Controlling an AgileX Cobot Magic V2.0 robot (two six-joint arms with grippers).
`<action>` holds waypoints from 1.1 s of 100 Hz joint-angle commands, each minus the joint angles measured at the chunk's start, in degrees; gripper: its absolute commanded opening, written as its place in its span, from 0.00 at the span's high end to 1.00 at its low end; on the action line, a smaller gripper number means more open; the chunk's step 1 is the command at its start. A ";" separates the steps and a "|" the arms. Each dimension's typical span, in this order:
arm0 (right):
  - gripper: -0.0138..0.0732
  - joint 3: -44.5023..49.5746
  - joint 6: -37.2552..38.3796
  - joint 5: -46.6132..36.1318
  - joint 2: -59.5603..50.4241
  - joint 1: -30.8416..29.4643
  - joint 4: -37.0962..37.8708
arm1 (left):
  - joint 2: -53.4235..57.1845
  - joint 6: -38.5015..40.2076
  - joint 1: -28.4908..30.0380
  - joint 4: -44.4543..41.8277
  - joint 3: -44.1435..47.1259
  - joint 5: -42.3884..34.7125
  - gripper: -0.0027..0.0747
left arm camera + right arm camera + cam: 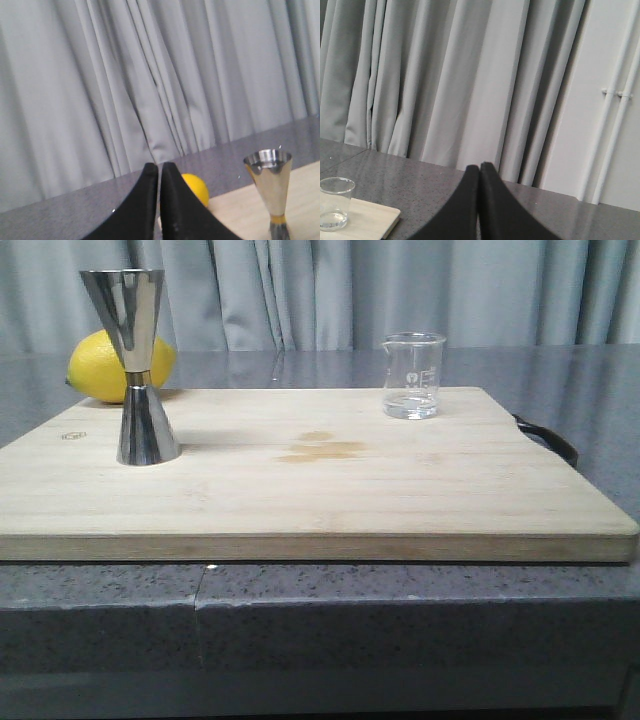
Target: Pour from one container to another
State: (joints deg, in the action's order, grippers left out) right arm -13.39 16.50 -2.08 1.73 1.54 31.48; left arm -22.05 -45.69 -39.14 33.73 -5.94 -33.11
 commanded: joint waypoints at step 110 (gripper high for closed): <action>0.92 -1.60 -0.33 -3.65 0.55 -0.29 0.52 | 23.74 46.56 32.08 -35.64 8.22 30.74 0.99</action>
State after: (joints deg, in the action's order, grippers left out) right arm -13.39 16.50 -2.08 1.73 1.54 31.53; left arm 0.26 0.00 -7.15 -2.67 0.22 0.00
